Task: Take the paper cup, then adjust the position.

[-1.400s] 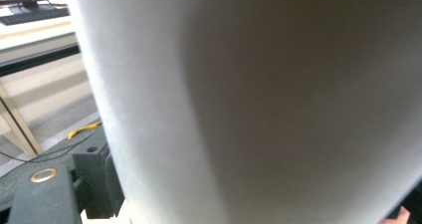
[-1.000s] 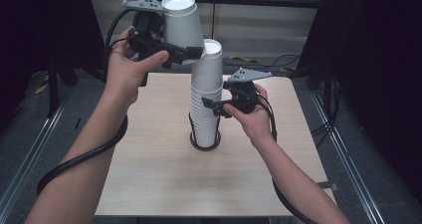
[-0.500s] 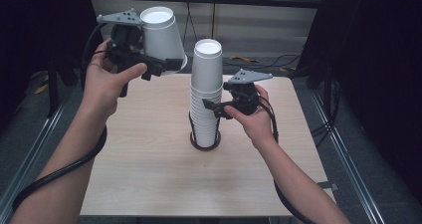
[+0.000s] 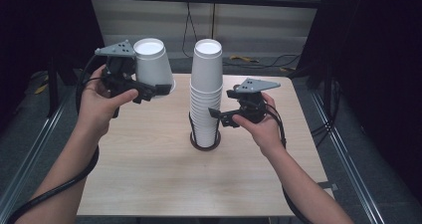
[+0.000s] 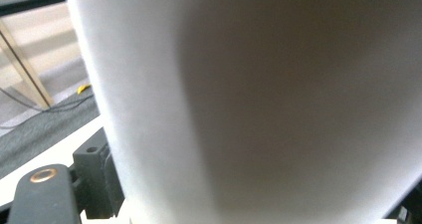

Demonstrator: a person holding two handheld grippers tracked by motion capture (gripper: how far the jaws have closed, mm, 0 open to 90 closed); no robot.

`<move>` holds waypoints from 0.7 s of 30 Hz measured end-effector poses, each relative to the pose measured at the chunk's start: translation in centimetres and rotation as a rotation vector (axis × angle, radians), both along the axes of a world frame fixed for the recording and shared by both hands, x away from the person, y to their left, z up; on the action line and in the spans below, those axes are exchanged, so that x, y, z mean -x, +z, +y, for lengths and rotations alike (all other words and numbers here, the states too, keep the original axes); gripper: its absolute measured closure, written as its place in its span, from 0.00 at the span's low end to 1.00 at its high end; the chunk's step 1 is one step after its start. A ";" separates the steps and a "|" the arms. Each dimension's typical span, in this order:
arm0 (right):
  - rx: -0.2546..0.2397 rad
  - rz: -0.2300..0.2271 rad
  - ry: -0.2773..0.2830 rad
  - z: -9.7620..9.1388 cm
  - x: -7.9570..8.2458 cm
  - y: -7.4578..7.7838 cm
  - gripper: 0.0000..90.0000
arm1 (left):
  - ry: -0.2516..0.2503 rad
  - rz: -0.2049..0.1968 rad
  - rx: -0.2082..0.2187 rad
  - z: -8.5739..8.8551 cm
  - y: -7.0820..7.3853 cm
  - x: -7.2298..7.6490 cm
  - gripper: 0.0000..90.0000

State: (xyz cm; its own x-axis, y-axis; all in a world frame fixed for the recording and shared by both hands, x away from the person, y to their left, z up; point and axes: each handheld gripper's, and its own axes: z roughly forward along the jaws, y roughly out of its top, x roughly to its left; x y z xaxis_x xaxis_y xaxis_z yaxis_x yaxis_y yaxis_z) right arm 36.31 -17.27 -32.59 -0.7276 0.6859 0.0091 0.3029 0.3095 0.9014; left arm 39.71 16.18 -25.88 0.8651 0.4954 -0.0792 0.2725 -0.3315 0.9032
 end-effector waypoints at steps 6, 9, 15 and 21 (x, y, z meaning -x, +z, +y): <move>0.018 0.008 0.010 -0.8 0.5 -0.5 0.14 | -0.003 0.021 -0.022 0.4 -1.7 0.2 0.15; 0.022 0.013 0.012 -1.0 0.6 -0.7 0.14 | -0.003 0.033 -0.040 0.4 -2.8 0.3 0.15; 0.036 0.015 0.027 -1.6 1.0 -1.4 0.14 | -0.012 0.057 -0.078 0.3 -4.4 0.6 0.15; 0.042 0.021 0.050 -1.7 1.3 -1.8 0.14 | -0.029 0.066 -0.129 -0.1 -5.4 1.0 0.15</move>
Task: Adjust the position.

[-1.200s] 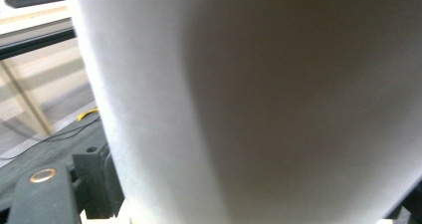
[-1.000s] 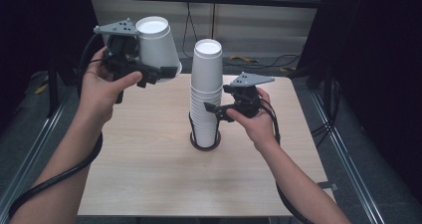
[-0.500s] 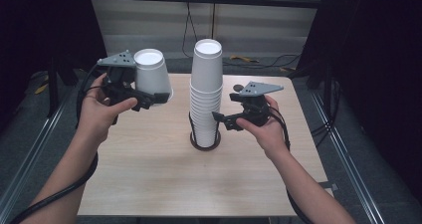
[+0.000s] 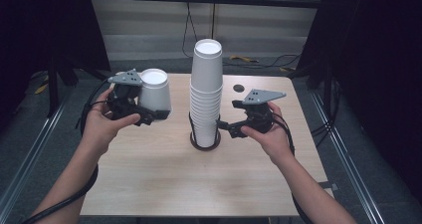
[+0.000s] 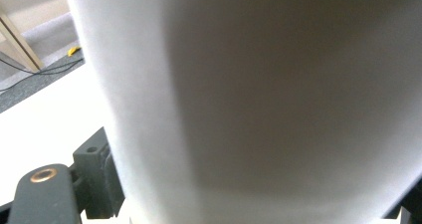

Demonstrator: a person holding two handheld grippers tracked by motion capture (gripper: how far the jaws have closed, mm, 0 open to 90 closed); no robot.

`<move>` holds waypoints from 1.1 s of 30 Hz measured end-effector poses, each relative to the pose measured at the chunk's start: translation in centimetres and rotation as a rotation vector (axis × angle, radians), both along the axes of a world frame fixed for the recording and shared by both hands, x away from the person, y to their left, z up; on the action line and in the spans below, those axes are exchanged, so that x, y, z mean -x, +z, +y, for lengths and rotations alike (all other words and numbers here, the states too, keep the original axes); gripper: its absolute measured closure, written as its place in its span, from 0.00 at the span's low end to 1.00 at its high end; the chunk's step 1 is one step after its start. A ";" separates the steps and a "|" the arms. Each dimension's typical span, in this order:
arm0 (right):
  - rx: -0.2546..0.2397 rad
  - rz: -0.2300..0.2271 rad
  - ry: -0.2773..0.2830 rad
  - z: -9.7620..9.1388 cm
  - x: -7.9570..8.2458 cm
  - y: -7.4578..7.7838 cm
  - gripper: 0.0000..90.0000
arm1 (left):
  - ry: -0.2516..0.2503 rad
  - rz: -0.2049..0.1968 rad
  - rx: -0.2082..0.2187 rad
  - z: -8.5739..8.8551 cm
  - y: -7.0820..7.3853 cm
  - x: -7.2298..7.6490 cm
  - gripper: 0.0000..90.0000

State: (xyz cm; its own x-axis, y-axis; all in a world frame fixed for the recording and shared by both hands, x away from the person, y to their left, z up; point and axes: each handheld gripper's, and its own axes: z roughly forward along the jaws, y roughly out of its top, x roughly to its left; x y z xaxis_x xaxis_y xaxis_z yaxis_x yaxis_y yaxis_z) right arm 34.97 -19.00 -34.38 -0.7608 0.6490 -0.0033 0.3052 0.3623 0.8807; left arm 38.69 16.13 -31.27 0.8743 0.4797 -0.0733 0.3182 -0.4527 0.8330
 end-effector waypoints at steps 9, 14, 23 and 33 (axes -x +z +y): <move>0.024 0.007 0.034 0.0 0.4 -1.1 0.14 | -0.042 0.025 -0.093 -0.9 -1.9 0.9 0.16; 0.025 0.008 0.047 -0.1 0.6 -1.5 0.14 | -0.053 0.051 -0.111 -1.2 -2.7 1.0 0.16; 0.013 0.019 0.081 -0.6 1.4 -2.1 0.14 | -0.107 0.056 -0.188 -2.2 -3.9 1.9 0.17; 0.002 0.038 0.105 -1.2 2.0 -3.2 0.14 | -0.127 0.071 -0.284 -3.0 -5.4 2.6 0.17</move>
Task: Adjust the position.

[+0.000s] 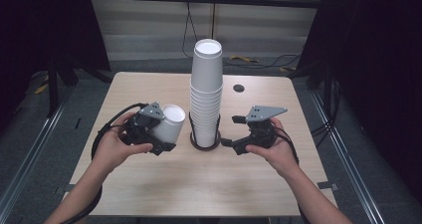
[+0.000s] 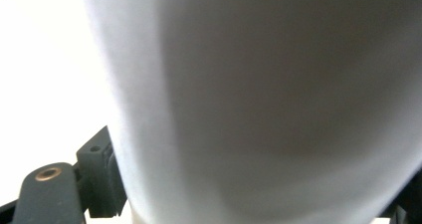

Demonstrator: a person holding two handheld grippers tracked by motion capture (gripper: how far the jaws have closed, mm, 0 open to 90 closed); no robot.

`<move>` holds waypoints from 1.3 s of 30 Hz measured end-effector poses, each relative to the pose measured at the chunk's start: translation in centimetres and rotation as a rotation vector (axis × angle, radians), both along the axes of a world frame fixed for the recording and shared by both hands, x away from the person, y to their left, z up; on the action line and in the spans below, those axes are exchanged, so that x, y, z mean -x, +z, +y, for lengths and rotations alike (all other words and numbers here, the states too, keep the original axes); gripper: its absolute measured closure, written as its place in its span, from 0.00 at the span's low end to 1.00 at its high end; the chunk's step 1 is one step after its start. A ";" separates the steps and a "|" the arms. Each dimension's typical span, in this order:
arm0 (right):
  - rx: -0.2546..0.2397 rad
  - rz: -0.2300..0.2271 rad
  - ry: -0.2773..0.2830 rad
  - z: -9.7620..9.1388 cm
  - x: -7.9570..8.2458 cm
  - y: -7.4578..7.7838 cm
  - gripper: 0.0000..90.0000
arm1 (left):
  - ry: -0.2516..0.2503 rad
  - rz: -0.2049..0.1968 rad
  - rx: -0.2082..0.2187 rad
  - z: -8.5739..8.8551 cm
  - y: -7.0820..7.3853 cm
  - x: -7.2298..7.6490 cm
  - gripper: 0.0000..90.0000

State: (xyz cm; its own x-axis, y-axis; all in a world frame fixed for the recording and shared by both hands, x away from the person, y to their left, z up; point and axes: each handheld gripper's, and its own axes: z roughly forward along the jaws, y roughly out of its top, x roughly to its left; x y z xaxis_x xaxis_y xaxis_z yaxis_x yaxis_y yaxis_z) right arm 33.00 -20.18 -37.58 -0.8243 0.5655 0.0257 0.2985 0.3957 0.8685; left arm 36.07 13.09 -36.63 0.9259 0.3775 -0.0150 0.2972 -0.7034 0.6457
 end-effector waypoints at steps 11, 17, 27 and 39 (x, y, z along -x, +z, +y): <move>-0.005 0.015 0.039 -0.1 0.7 -1.2 0.14 | -0.067 0.022 -0.107 -1.3 -1.2 1.0 0.17; 0.007 0.022 0.065 -0.1 0.9 -1.5 0.14 | -0.101 0.027 -0.167 -2.1 -1.7 1.3 0.18; 0.028 0.054 0.140 0.0 1.2 -1.9 0.14 | -0.154 0.050 -0.253 -4.1 -2.2 1.9 0.19; 0.052 0.079 0.189 0.1 1.5 -2.1 0.14 | -0.207 0.047 -0.356 -6.1 -2.4 2.5 0.20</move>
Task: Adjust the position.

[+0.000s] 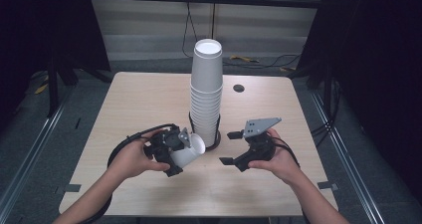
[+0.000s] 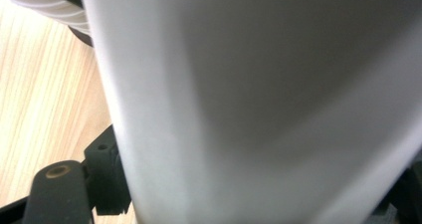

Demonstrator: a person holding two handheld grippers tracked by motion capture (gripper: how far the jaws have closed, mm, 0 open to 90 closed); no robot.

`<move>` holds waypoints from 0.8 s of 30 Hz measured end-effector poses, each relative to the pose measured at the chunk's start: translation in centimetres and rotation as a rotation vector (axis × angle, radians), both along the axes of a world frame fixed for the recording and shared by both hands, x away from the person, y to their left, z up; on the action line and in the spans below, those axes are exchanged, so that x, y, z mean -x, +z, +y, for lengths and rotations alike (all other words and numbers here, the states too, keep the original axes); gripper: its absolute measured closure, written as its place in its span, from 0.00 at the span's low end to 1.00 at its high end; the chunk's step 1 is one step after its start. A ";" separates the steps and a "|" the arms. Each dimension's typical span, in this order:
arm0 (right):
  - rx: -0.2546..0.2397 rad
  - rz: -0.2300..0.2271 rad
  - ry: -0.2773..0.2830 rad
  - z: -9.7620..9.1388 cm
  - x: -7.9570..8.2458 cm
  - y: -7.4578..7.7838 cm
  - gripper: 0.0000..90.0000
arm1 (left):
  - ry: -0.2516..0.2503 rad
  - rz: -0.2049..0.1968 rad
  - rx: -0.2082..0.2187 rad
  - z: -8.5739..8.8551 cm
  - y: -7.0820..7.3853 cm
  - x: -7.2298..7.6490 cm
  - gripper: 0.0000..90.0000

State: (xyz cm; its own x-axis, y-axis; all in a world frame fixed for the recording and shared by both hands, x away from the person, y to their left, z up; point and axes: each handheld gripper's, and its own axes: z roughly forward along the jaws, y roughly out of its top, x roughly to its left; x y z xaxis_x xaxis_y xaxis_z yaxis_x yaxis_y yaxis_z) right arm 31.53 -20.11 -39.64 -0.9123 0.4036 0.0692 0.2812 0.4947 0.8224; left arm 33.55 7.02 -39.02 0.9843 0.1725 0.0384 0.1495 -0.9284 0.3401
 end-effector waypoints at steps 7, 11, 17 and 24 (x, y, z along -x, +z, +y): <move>0.009 0.010 0.030 0.3 0.1 0.0 0.14 | -0.033 -0.016 -0.071 -1.2 0.0 0.3 0.20; 0.011 0.011 0.037 0.3 0.1 0.0 0.14 | -0.028 -0.016 -0.081 -1.6 0.0 0.5 0.20; 0.014 0.018 0.065 0.1 0.2 0.1 0.15 | -0.047 -0.017 -0.094 -2.2 0.0 0.5 0.20; 0.011 0.025 0.075 0.1 0.2 0.1 0.15 | -0.068 -0.022 -0.120 -3.1 0.2 0.7 0.20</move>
